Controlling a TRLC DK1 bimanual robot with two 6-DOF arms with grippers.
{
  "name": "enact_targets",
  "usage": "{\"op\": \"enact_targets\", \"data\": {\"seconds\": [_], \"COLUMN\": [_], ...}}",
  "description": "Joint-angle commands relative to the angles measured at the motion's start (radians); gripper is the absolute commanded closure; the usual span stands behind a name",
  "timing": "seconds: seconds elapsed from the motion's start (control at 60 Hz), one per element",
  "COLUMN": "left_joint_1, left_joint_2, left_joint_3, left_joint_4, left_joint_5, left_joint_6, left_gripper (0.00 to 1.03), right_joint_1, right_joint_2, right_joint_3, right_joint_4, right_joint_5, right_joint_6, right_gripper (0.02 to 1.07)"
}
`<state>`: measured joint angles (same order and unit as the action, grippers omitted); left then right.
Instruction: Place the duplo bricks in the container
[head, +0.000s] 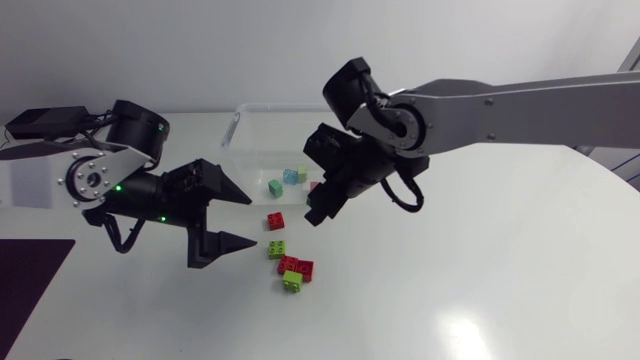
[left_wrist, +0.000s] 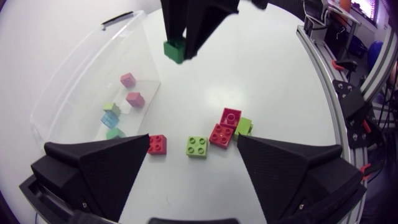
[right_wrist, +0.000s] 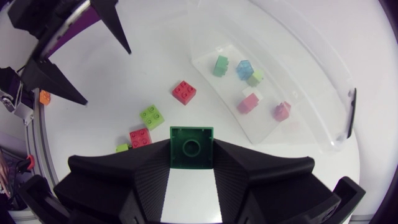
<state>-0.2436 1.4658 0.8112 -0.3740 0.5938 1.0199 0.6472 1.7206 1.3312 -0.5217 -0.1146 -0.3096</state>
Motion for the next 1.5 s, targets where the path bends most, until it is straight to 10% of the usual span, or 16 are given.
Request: {"op": "enact_targets", "data": {"seconds": [0.0,0.883,1.3,1.483], "left_joint_1": [-0.011,-0.072,-0.080,-0.085], "left_joint_2": [0.073,0.438,0.502,0.518], "left_joint_3": [-0.020,0.134,0.151,0.155], "left_joint_4": [0.033,0.136,0.130,0.130], "left_joint_5": [-0.005,-0.037,-0.040,-0.038], "left_joint_6": [0.036,0.063,0.095,0.095], "left_gripper": [0.05,0.07,0.27,0.54], "right_joint_1": [-0.008,-0.080,-0.147,-0.172], "right_joint_2": [-0.038,-0.082,0.025,0.122], "right_joint_3": [-0.013,0.168,0.257,0.307], "right_joint_4": [-0.020,0.029,0.120,0.154], "right_joint_5": [0.012,-0.002,-0.025,-0.023], "right_joint_6": [0.021,0.075,0.122,0.130], "right_gripper": [0.72,0.71,0.71,0.71]}}
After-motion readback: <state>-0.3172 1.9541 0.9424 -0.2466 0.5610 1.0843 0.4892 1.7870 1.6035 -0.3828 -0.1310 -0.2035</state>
